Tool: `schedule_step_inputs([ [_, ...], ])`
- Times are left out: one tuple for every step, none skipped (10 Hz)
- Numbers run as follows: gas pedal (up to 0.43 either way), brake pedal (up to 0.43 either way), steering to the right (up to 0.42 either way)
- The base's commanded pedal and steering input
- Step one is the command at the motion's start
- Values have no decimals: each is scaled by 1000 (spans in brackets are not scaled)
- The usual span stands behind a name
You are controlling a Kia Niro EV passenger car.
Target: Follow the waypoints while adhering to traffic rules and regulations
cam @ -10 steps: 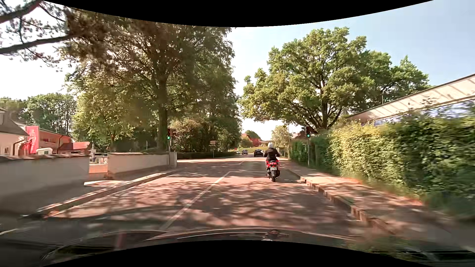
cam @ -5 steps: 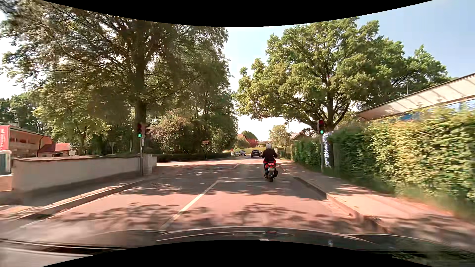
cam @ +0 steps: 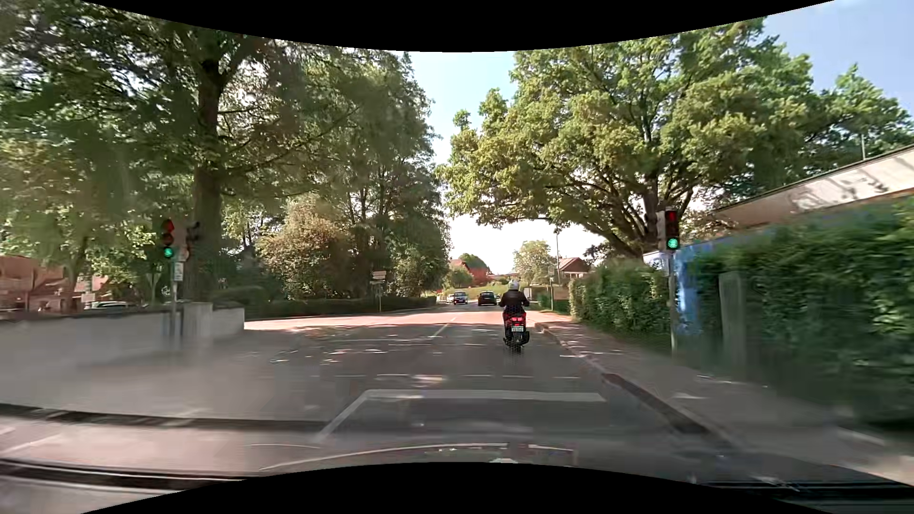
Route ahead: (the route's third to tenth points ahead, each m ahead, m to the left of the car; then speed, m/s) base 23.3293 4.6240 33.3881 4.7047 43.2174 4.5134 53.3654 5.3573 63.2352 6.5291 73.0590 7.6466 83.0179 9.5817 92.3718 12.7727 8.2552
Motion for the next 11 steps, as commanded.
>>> schedule_step_inputs([
  [189, 6, 14],
  [189, 6, 14],
  [189, 6, 14],
  [189, 6, 13],
  [177, 6, 13],
  [169, 6, 13],
  [150, 6, 13],
  [138, 6, 12],
  [130, 6, 13],
  [130, 6, 12],
  [130, 6, 13],
])
